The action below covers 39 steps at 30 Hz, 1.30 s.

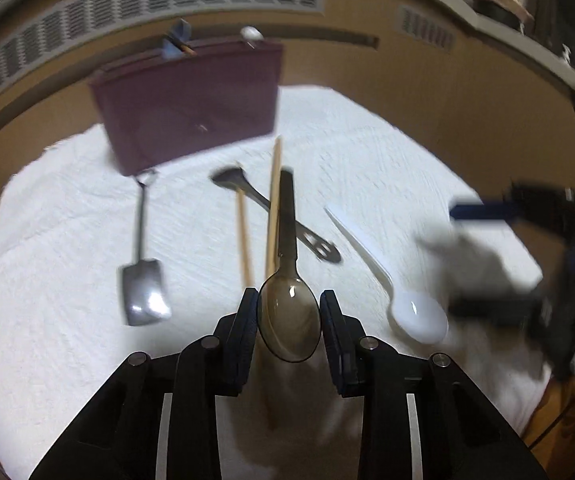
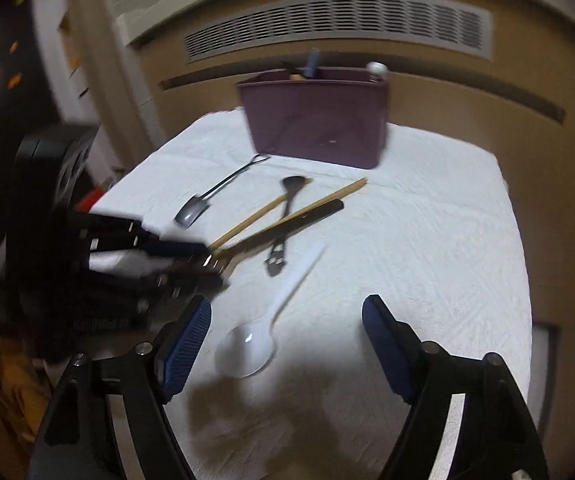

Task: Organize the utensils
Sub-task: 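Grasp the dark long-handled spoon with the left tool while the right tool grasps the white plastic spoon, then lift the dark spoon with the left tool while the right tool lifts the white plastic spoon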

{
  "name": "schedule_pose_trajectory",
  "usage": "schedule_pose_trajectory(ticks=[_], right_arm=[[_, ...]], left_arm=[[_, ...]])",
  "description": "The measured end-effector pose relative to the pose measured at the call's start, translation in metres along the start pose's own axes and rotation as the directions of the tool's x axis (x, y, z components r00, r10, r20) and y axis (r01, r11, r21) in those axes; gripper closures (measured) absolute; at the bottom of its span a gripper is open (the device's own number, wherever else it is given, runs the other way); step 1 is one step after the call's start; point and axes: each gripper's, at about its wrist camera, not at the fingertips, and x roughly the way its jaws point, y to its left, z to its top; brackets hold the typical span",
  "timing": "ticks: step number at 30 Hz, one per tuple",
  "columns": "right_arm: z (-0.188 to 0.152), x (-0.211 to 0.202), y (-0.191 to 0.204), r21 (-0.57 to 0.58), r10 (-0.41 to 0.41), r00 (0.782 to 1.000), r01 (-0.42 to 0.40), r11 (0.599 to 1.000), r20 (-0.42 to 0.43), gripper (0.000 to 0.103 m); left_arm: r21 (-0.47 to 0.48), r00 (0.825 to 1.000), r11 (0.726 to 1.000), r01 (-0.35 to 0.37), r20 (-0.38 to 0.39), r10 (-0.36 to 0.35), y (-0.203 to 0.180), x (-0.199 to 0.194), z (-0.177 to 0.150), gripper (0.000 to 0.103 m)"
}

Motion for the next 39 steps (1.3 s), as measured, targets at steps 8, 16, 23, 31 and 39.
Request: schedule_pose_trajectory(ticks=[8,16,23,31,39], right_arm=[[-0.018,0.024,0.033,-0.140,-0.039,0.995,0.025,0.990,-0.092,0.049],[-0.013,0.021,0.037,-0.172,-0.112,0.990,0.097,0.980,-0.081,0.068],[0.012,-0.027,0.033,-0.130,-0.115,0.993,0.120,0.984,0.040,0.068],[0.003,-0.018,0.027,-0.008,-0.001,0.998,0.000,1.000,-0.062,0.068],[0.002,-0.026,0.017,0.193,0.282,0.951,-0.255,0.947,-0.130,0.068]], left_arm=[[-0.053,0.995,0.998,-0.013,0.097,0.018,0.020,-0.043,0.002,0.074],[-0.081,0.987,0.996,-0.031,0.156,0.043,0.029,-0.067,0.001,0.078],[-0.058,0.977,0.998,-0.040,0.209,0.051,0.023,-0.094,0.000,0.078],[-0.070,0.996,0.997,-0.024,0.087,0.030,0.026,-0.072,-0.019,0.073],[-0.034,0.998,0.999,-0.001,0.059,0.003,0.015,-0.063,-0.023,0.053]])
